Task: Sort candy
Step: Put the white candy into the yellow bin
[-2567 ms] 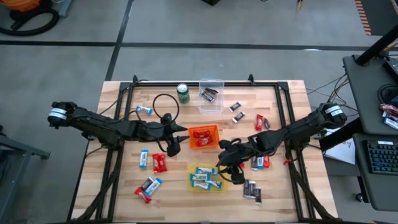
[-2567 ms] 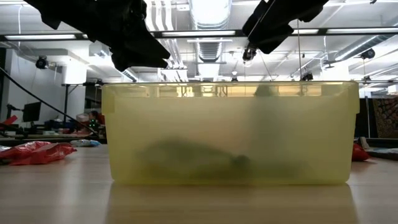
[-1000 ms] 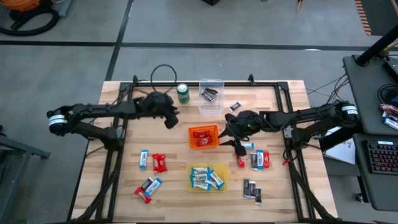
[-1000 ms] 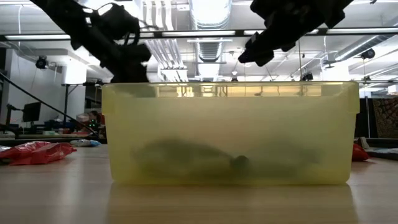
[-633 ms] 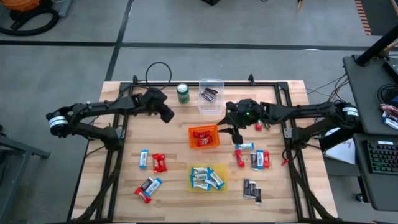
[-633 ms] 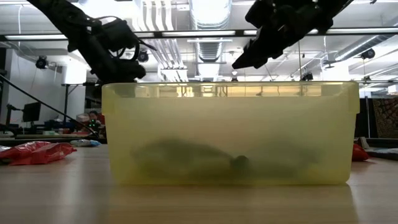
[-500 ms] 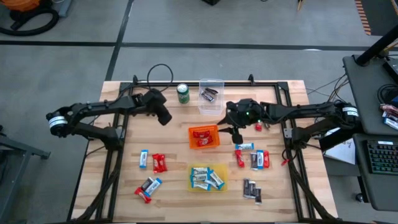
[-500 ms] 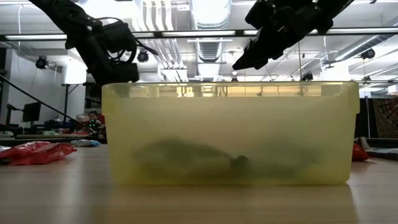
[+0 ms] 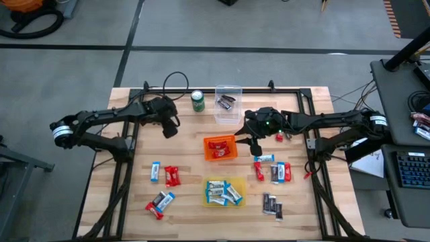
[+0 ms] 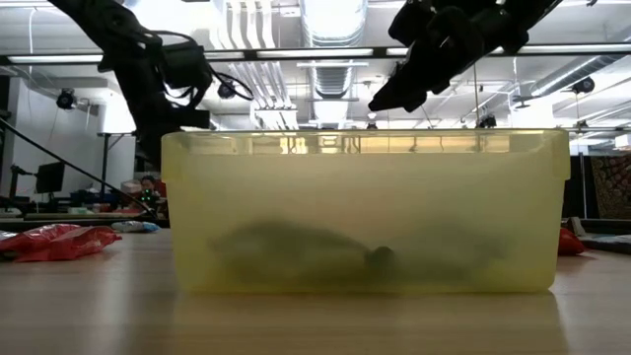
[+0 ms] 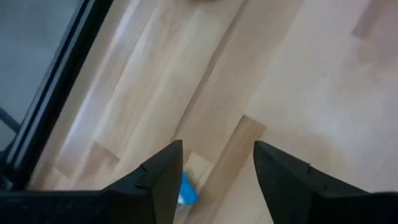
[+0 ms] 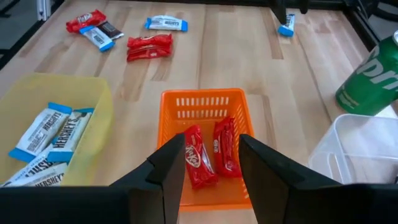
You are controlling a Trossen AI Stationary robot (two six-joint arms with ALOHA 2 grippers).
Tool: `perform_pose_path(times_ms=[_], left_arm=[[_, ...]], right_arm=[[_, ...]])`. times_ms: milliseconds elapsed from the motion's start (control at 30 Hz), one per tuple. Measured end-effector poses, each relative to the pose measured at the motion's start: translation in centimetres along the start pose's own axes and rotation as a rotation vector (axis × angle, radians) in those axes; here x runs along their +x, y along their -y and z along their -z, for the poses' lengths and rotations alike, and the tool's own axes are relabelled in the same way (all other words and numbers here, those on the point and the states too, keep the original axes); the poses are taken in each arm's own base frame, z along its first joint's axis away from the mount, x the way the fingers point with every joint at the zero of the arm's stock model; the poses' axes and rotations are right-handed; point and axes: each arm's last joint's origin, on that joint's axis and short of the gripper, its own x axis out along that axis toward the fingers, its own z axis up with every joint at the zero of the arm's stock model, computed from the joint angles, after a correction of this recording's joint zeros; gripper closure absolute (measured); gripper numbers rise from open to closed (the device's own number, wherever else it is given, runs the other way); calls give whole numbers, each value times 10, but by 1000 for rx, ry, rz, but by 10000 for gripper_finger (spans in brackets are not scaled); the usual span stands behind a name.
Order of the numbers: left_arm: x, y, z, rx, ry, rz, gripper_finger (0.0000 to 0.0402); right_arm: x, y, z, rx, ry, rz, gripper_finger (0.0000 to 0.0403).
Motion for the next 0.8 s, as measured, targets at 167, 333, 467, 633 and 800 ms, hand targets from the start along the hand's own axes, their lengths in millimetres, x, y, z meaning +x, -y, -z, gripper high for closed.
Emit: perform_pose_path(times_ms=[167, 333, 467, 633, 800], left_arm=[[12, -13, 8, -15, -111, -22, 230], [35, -27, 18, -84, -276, -93, 233], [55, -31, 22, -67, -353, -84, 233], [72, -32, 25, -36, -411, -78, 234], [76, -31, 26, -34, -428, -63, 254]], right_arm=[[0, 0, 1, 3, -2, 0, 264], [1, 0, 4, 10, -11, -2, 260], [1, -1, 5, 21, -16, -2, 259], [1, -1, 6, 29, -16, -3, 264], [1, -1, 6, 29, -18, -3, 261]])
